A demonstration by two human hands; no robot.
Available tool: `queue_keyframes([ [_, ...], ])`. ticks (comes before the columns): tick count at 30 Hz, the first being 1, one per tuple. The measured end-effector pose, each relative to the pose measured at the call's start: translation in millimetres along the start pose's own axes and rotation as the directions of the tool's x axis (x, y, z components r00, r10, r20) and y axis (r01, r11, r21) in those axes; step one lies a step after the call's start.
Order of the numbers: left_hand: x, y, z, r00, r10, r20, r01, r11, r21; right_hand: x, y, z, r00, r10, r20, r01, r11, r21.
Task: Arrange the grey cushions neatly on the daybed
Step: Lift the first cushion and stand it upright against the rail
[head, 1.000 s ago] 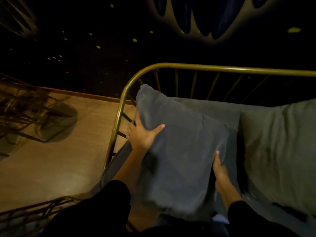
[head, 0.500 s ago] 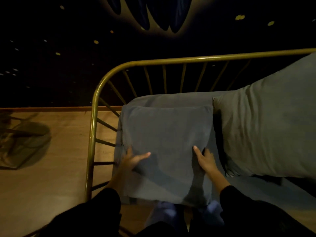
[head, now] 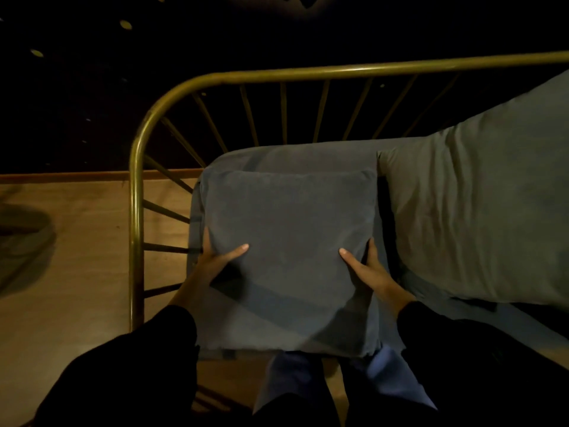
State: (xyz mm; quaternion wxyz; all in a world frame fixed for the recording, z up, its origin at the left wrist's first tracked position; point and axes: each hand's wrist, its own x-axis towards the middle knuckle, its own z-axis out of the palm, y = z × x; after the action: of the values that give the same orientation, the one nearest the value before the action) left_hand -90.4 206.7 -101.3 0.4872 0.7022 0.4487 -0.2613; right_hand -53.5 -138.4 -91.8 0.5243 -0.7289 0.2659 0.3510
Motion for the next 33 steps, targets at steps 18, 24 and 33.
queue_keyframes([
  [18,-62.9,1.7,17.7,0.991,-0.118,-0.063,0.127,0.978,0.166,-5.0,8.8,-5.8,0.992,0.007,-0.123,-0.033,0.976,-0.214],
  [24,-91.6,28.1,65.0,0.884,0.188,-0.429,-0.034,0.939,0.341,-34.7,-48.3,-37.8,0.984,-0.166,-0.062,0.129,0.911,-0.391],
  [33,-128.0,160.2,256.0,0.845,0.498,0.197,-0.531,0.826,0.191,-106.7,-154.1,-214.2,0.504,-0.736,-0.453,0.042,0.544,-0.838],
])
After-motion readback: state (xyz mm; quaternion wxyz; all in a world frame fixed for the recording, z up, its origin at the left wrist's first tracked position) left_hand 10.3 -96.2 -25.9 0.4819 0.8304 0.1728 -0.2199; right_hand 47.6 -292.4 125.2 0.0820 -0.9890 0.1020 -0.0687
